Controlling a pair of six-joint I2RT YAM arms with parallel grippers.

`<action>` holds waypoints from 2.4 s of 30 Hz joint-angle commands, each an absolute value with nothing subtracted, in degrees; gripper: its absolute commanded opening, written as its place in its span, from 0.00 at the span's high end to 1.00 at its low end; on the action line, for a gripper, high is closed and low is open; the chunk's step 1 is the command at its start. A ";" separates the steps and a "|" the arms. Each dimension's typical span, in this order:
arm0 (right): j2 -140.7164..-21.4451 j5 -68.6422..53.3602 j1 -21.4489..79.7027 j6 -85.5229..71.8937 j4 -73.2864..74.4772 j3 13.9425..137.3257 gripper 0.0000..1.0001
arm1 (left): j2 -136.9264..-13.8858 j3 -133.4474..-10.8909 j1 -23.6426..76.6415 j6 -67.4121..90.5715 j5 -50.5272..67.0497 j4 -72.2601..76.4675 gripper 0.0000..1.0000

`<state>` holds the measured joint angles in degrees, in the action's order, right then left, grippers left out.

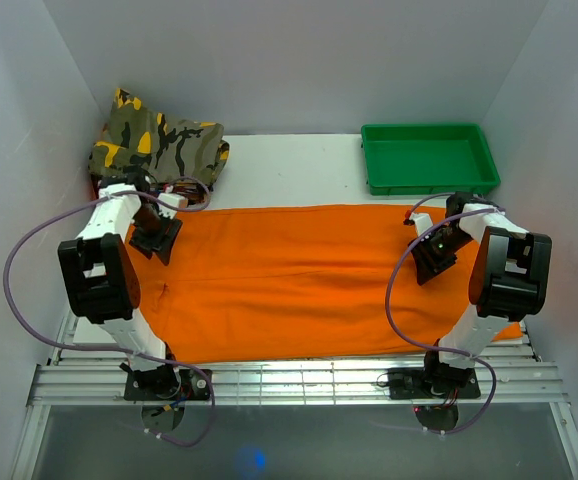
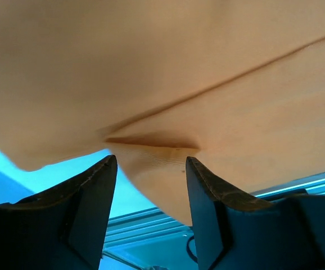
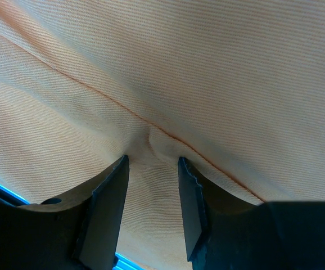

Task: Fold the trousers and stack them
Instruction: Flatten the trousers out

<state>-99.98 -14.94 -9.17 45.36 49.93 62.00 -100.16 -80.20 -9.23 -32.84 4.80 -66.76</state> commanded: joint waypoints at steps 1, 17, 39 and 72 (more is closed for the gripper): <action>-101.43 -10.28 -9.40 46.05 47.02 61.70 0.53 | -98.96 -76.73 -8.53 -28.13 4.92 -67.06 0.36; -102.83 -9.49 -9.49 45.70 45.44 61.17 0.53 | -98.44 -66.27 -4.22 -24.96 -5.70 -64.34 0.58; -102.74 -6.68 -10.98 45.26 42.80 59.24 0.59 | -104.59 -76.47 -19.86 -51.75 -18.36 -57.05 1.00; -94.83 -20.83 -6.95 44.92 55.82 66.71 0.51 | -83.50 -60.23 9.38 -40.45 8.20 -71.64 0.42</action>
<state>-96.47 -18.98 -8.12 45.41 54.13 66.22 -86.87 -63.35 6.13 -45.04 10.31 -71.70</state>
